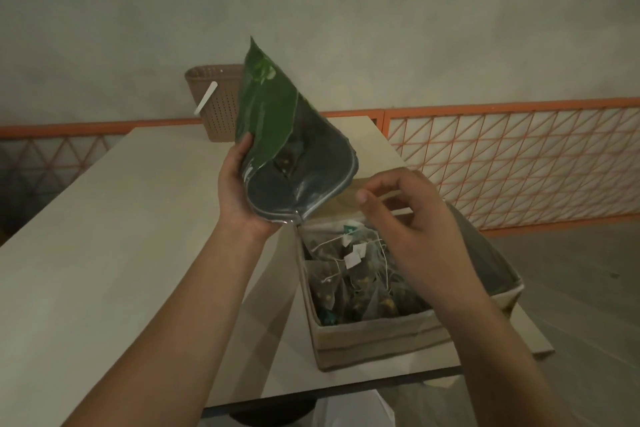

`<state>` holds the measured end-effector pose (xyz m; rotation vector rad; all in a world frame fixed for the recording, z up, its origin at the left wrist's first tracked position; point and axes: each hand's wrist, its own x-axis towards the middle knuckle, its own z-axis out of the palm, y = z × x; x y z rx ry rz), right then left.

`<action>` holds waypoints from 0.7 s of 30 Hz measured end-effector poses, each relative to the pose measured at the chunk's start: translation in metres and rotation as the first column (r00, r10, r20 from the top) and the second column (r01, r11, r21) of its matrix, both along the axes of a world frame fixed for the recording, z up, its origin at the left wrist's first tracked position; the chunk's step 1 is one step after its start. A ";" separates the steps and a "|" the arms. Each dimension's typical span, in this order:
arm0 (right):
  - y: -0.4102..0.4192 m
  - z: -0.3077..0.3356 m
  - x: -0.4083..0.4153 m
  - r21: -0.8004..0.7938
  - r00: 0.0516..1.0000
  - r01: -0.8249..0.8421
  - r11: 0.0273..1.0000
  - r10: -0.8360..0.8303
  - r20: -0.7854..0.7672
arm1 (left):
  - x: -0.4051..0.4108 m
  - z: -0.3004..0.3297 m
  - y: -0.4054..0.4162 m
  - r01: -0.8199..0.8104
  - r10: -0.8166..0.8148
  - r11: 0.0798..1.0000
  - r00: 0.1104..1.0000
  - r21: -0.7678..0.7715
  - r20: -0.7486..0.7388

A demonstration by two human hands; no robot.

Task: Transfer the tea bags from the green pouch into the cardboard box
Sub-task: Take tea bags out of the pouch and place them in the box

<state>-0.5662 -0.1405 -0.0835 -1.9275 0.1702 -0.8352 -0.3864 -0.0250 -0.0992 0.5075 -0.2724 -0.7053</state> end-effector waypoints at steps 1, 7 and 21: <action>0.001 0.000 0.001 -0.007 1.000 0.001 1.000 -0.001 -0.006 | 0.000 -0.002 0.000 -0.005 0.005 1.000 1.000 0.016 -0.005; 0.002 -0.002 0.001 -0.041 1.000 0.015 0.999 -0.014 0.027 | -0.002 0.001 0.002 0.022 -0.021 0.999 0.999 -0.038 0.026; 0.009 -0.001 0.015 -0.261 0.992 0.047 0.964 -0.015 0.125 | -0.019 0.009 0.006 0.180 -0.180 0.984 0.984 -0.013 -0.006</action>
